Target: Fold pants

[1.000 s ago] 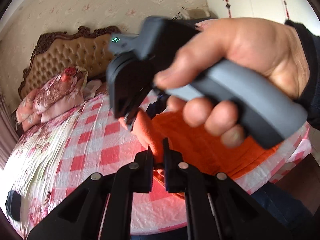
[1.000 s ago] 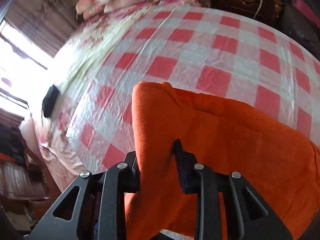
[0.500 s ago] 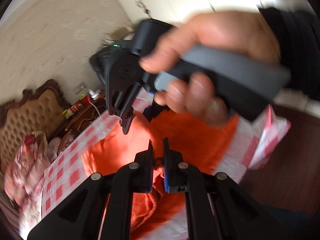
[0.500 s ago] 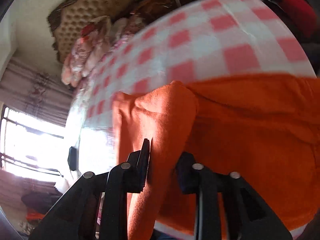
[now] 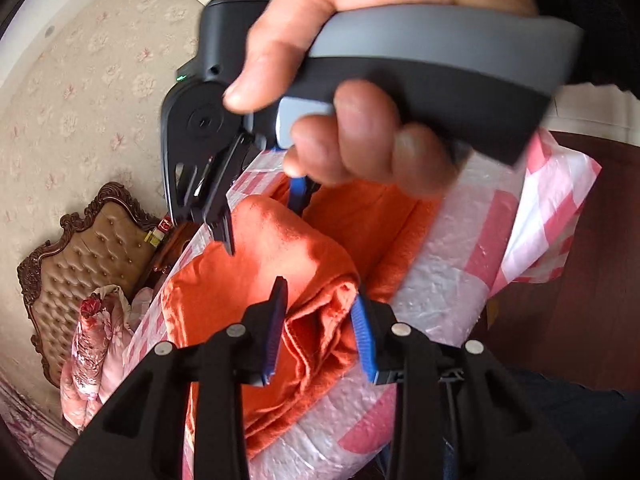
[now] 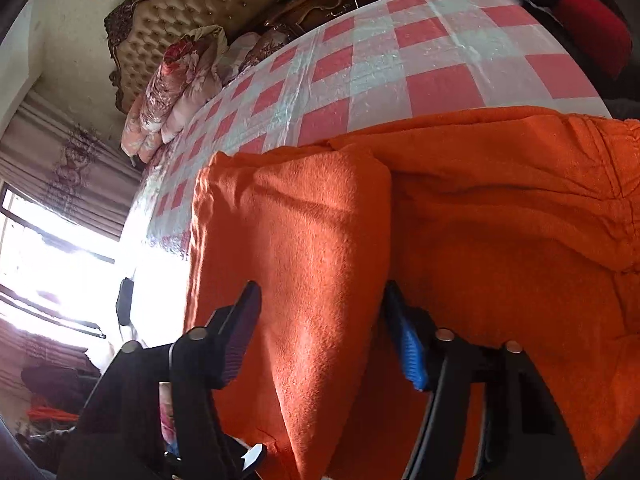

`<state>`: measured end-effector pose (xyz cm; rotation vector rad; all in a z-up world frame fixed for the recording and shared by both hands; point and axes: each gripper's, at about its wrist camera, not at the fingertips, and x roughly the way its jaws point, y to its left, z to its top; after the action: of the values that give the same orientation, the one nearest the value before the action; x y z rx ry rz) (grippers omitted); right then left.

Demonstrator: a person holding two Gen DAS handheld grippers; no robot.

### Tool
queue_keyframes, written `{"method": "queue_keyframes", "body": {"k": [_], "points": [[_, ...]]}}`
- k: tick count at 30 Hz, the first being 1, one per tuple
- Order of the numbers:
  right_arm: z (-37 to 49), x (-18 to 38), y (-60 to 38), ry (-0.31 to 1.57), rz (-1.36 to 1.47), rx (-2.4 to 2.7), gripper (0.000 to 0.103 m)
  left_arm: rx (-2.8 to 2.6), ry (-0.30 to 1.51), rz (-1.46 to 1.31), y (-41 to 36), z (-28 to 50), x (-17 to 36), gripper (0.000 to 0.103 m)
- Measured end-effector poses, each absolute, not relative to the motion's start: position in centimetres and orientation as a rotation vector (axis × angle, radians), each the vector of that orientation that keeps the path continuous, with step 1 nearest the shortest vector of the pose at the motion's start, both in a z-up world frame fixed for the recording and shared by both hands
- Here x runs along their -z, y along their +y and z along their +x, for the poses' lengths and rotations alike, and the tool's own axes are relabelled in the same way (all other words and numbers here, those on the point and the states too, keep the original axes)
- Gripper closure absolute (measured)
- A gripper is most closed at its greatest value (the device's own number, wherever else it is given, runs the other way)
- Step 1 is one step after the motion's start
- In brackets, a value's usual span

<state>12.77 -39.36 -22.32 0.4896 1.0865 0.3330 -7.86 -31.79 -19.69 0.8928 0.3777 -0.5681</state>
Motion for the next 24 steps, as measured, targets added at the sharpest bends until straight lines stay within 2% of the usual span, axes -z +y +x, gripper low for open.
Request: {"method": "queue_keyframes", "body": {"k": [1, 3, 4, 10, 16, 19, 24], "points": [[12.7, 22.4, -38.9, 1.085, 0.462, -0.325, 0.07, 0.568, 0.386, 0.896, -32.0, -7.8, 19.8, 0.085], [12.3, 22.1, -38.2, 1.065, 0.415, -0.301, 0.092, 0.574, 0.393, 0.881, -31.7, -7.5, 19.2, 0.093], [12.2, 21.8, -38.1, 1.057, 0.408, -0.296, 0.095, 0.559, 0.373, 0.867, -31.5, -7.5, 18.5, 0.094], [12.1, 16.1, -38.7, 0.957, 0.411, -0.359, 0.097, 0.512, 0.282, 0.851, -32.2, -7.7, 13.8, 0.095], [11.3, 11.0, -44.1, 0.906, 0.364, -0.332, 0.097, 0.608, 0.212, 0.85, -37.8, -7.2, 10.1, 0.095], [10.8, 11.1, -47.7, 0.919, 0.337, -0.271, 0.097, 0.656, 0.205, 0.859, -41.4, -7.2, 10.4, 0.095], [10.4, 14.3, -52.7, 0.982, 0.304, -0.179, 0.096, 0.698, 0.234, 0.885, -46.4, -7.7, 13.0, 0.095]]}}
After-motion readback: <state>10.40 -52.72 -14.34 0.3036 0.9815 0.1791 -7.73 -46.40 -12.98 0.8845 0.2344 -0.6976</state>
